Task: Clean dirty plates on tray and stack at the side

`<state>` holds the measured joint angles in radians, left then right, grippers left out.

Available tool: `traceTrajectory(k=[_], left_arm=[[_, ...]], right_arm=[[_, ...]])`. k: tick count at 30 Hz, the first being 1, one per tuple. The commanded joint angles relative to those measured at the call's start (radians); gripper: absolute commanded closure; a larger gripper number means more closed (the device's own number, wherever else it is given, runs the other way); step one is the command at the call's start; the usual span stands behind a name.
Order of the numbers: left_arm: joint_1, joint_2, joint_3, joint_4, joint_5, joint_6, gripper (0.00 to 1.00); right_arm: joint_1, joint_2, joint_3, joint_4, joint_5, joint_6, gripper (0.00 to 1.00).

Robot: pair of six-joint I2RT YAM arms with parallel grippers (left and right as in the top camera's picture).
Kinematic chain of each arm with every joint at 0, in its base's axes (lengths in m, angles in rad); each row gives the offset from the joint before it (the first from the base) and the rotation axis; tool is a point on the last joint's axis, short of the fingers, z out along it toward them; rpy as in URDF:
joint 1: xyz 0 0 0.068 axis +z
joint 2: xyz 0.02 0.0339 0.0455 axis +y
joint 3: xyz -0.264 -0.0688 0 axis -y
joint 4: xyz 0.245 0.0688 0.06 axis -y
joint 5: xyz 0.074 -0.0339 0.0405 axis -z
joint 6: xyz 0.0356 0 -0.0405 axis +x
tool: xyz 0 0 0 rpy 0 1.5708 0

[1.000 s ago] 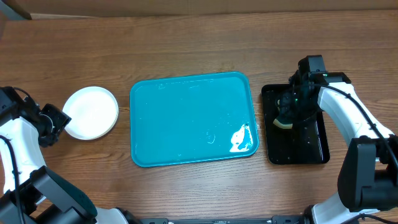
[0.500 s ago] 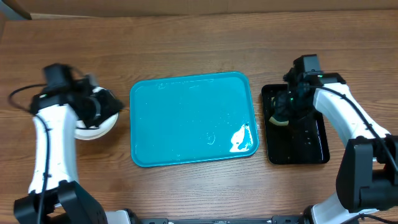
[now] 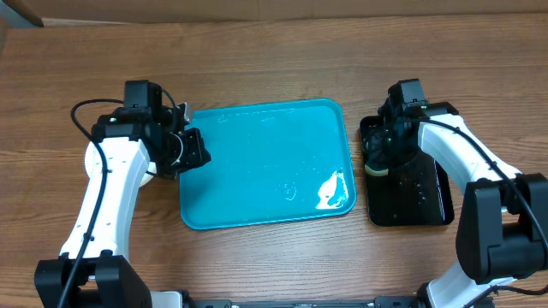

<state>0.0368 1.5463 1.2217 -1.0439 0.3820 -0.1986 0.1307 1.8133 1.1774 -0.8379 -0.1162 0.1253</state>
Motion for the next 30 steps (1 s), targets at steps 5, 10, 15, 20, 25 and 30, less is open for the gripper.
traceTrajectory(k=[5, 10, 15, 20, 25, 30], left_arm=[[-0.051, -0.016, -0.006, -0.001, -0.005, 0.019, 0.83], [-0.051, -0.016, -0.006, -0.004, -0.004, 0.019, 0.87], [-0.051, -0.016, -0.006, -0.005, -0.004, 0.019, 0.87], [-0.051, -0.016, -0.006, -0.007, -0.004, 0.019, 0.87], [-0.051, -0.016, -0.006, -0.007, -0.004, 0.019, 0.86], [-0.051, -0.016, -0.006, -0.007, -0.004, 0.019, 0.83]], right_arm=[[-0.002, 0.001, 0.0, 0.074, -0.14, -0.011, 0.96], [-0.001, 0.001, 0.0, 0.087, -0.201, -0.021, 0.96], [-0.001, 0.001, 0.0, 0.101, -0.207, -0.021, 0.96], [-0.001, 0.001, 0.0, 0.13, -0.253, -0.021, 0.96], [-0.001, 0.001, 0.0, 0.127, -0.253, -0.021, 0.96], [-0.001, 0.001, 0.011, 0.065, -0.171, -0.007, 0.96]])
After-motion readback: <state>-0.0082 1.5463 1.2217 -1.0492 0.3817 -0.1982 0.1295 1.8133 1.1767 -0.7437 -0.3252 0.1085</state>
